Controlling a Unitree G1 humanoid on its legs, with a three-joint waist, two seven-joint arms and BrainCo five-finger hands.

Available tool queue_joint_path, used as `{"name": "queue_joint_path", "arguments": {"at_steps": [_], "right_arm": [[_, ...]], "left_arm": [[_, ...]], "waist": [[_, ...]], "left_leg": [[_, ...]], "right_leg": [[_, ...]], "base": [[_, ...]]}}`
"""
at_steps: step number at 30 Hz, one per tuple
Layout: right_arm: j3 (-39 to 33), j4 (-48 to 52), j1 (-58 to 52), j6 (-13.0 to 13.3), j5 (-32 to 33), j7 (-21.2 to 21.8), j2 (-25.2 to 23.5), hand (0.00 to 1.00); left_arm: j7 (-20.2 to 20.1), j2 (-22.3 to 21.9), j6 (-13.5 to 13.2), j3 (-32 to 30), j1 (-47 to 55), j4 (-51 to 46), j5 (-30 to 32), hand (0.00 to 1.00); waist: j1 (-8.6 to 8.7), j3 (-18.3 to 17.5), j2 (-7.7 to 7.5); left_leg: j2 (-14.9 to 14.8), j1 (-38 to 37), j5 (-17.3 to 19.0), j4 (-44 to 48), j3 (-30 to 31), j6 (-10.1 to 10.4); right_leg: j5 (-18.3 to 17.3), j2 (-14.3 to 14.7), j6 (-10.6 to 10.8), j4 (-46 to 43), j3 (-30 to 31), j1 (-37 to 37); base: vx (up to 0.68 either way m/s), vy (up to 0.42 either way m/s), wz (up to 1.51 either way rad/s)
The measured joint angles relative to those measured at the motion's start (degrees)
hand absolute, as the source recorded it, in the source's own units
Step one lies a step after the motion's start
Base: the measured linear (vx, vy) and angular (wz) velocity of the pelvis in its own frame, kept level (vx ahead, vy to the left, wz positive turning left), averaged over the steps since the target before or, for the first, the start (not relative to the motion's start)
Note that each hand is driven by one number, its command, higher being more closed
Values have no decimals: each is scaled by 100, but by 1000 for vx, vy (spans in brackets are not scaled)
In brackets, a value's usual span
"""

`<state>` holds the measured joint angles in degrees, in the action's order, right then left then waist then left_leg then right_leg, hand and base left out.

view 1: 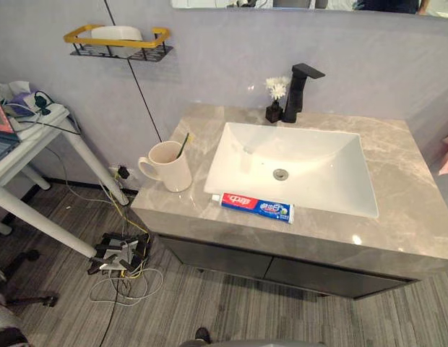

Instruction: Organize washtable

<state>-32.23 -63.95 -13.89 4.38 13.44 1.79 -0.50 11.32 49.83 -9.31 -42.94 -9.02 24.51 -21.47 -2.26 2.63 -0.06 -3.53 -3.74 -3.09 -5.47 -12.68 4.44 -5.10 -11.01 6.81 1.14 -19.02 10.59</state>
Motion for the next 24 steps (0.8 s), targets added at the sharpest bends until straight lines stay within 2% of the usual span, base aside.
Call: {"name": "queue_joint_path", "arguments": {"at_steps": [4,7,8,10,11,14,17,20,24], "right_arm": [[-195,-47,-23,-35,29,164,-23,0],[-340,-144,8,-40,71,228,-12,0],[-349,-207,15,-38,82,237,-1,0],[-349,-242,51,-42,150,245,35,0],[-348,-265,76,-44,177,279,48,0],[-327,-267,114,-48,177,355,79,0],[-265,-271,157,-70,181,364,133,0],[-133,-271,196,-92,181,398,213,0],[-47,-267,287,-94,178,450,272,0]], "left_arm": [[-17,760,-240,997,-746,-602,164,0],[-217,1185,-336,2209,-1472,-1296,196,0],[-356,1308,-389,2662,-1638,-1678,205,0],[-545,1402,-478,3283,-1862,-2217,259,0],[-683,1420,-512,3653,-2051,-2525,264,0],[-998,1588,-566,4530,-2605,-3099,308,0],[-1105,1601,-627,4980,-2732,-3492,310,0],[-1401,1601,-539,5571,-2722,-3988,332,0],[-1823,1570,-500,5944,-2364,-4867,407,0]], "waist": [[-8,-94,76],[-1,-149,103],[13,-198,64],[42,-196,117],[110,-187,151],[207,-176,164],[328,-168,188],[402,-132,215],[474,-58,254]], "left_leg": [[60,30,-7,3,98,-10],[88,78,-31,4,178,-43],[108,92,-38,4,187,-52],[139,102,-44,5,224,-62],[162,113,-46,5,281,-64],[167,128,-51,5,334,-72],[156,186,-71,6,383,-73],[152,203,-82,6,417,-76],[147,203,-82,5,417,-76]], "right_leg": [[-2,-44,3,-12,-75,7],[-8,-62,11,-23,-135,-5],[-17,-79,25,-24,-135,-15],[-20,-107,30,-22,-139,-16],[-20,-121,30,-20,-145,-16],[-20,-124,30,-18,-138,-35],[-46,-131,71,-84,-144,-92],[-47,-130,74,-107,-151,-97],[-47,-131,74,-114,-148,-100]], "base": [[6,-8,12],[-13,-14,11],[-17,-16,4],[-16,-10,5],[-16,-6,7],[-8,-9,0],[0,-20,6],[-2,-15,6],[0,0,0]]}}
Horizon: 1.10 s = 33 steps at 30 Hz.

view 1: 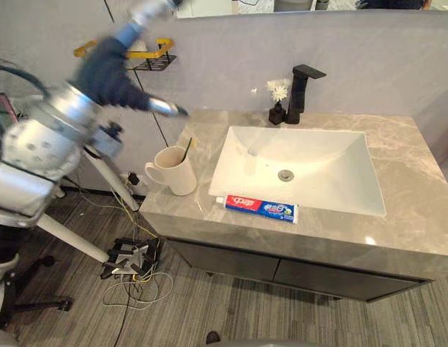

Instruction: Organize washtable

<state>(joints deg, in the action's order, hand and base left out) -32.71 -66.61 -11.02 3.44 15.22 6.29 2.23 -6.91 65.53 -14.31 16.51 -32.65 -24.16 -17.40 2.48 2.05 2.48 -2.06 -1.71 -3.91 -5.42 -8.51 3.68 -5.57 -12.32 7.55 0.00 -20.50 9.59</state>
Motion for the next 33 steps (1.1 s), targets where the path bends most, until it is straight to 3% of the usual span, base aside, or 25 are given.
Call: {"name": "queue_joint_path", "arguments": {"at_steps": [6,12,18,20,25,33], "right_arm": [[205,5,19,-1,-5,-2,135,0],[426,56,52,0,-6,-1,176,0],[447,55,51,-14,-17,6,155,0],[449,69,55,-17,-39,6,151,0],[450,129,58,-50,-187,9,126,0],[452,312,60,-153,-303,15,116,0]], "left_arm": [[-408,-149,120,350,294,-220,-8,0],[-504,-934,361,921,301,48,128,0],[-560,-1989,663,1490,58,675,863,0],[-572,-2324,765,1711,-287,965,1398,0],[-601,-2687,910,1765,-745,1332,2279,0],[-686,-2757,1033,1963,-1209,1807,2962,0]], "waist": [[-2,73,46],[95,187,-19],[279,257,-25],[310,285,-23],[319,308,9],[309,355,91]], "left_leg": [[-4,13,-2,-2,2,3],[-8,99,-49,-2,9,-17],[-4,114,-62,-3,-45,-30],[-7,114,-66,-3,-79,-31],[-19,117,-68,-2,-169,-34],[-8,110,-85,-1,-187,-56]], "right_leg": [[0,0,0,-4,-2,-12],[0,-6,0,-75,2,-120],[1,-28,1,-113,32,-186],[5,-31,6,-123,57,-211],[10,-41,13,-180,166,-299],[36,-62,54,-181,175,-301]], "base": [[0,0,0],[0,0,0],[-9,-4,-4],[-20,-7,-6],[-8,-1,-10],[-1,0,0]]}}
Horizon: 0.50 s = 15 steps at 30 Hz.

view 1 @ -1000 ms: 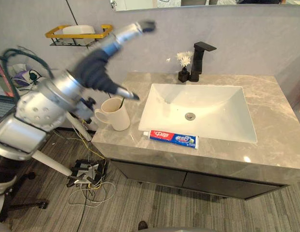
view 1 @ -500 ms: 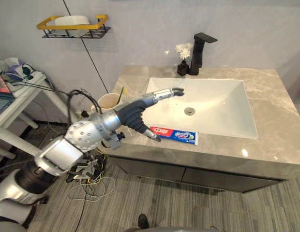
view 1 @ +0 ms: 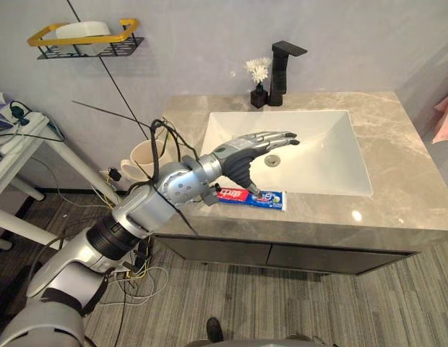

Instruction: Organize washtable

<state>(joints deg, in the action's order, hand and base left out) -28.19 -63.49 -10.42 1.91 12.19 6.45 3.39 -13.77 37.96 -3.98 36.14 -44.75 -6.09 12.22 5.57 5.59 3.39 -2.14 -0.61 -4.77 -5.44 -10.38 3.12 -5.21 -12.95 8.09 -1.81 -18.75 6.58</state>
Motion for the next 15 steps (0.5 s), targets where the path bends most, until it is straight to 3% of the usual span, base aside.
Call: {"name": "queue_joint_path", "arguments": {"at_steps": [15], "right_arm": [[-2,258,0,-31,-159,-3,136,0]], "left_arm": [[-14,677,-101,650,-682,447,668,0]], "waist": [[-3,70,403]], "left_leg": [[19,-3,-103,0,95,-21]], "right_leg": [[38,-15,60,-15,-59,44]], "base": [[-6,-1,1]]}}
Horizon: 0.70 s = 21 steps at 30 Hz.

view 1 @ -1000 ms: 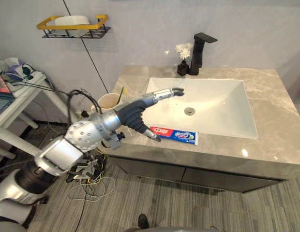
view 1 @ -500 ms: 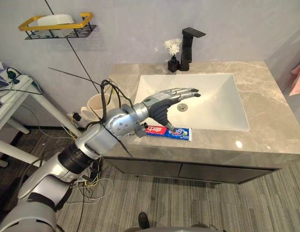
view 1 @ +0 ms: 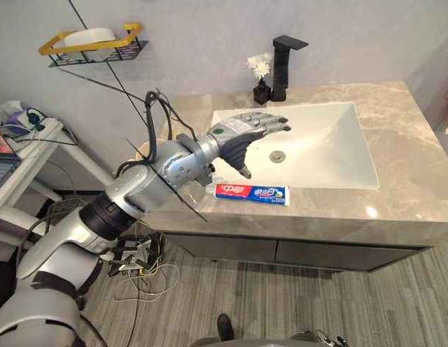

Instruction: Organize washtable

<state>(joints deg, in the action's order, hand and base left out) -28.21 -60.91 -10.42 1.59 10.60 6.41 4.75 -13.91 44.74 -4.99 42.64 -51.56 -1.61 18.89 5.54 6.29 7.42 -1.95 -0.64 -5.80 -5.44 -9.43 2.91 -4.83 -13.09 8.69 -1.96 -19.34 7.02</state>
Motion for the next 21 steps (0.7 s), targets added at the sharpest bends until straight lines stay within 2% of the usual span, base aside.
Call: {"name": "queue_joint_path", "arguments": {"at_steps": [10,16,21], "right_arm": [[135,0,0,-24,-55,-6,83,0],[216,-4,1,-23,-55,-10,145,0],[223,-3,4,-21,-54,-25,134,0]], "left_arm": [[-234,506,-115,206,47,344,62,0],[-232,524,-160,229,353,595,237,0],[-225,483,-84,229,437,815,442,0]], "waist": [[7,8,33],[18,48,103],[19,99,51]], "left_leg": [[1,-27,-8,0,8,-5],[-5,-43,-8,0,13,-5],[-6,-43,-8,-1,6,-4]], "right_leg": [[7,0,4,7,-13,39],[7,5,3,11,-22,60],[8,5,3,15,-17,59]], "base": [[0,0,0],[-1,-1,1],[0,0,0]]}}
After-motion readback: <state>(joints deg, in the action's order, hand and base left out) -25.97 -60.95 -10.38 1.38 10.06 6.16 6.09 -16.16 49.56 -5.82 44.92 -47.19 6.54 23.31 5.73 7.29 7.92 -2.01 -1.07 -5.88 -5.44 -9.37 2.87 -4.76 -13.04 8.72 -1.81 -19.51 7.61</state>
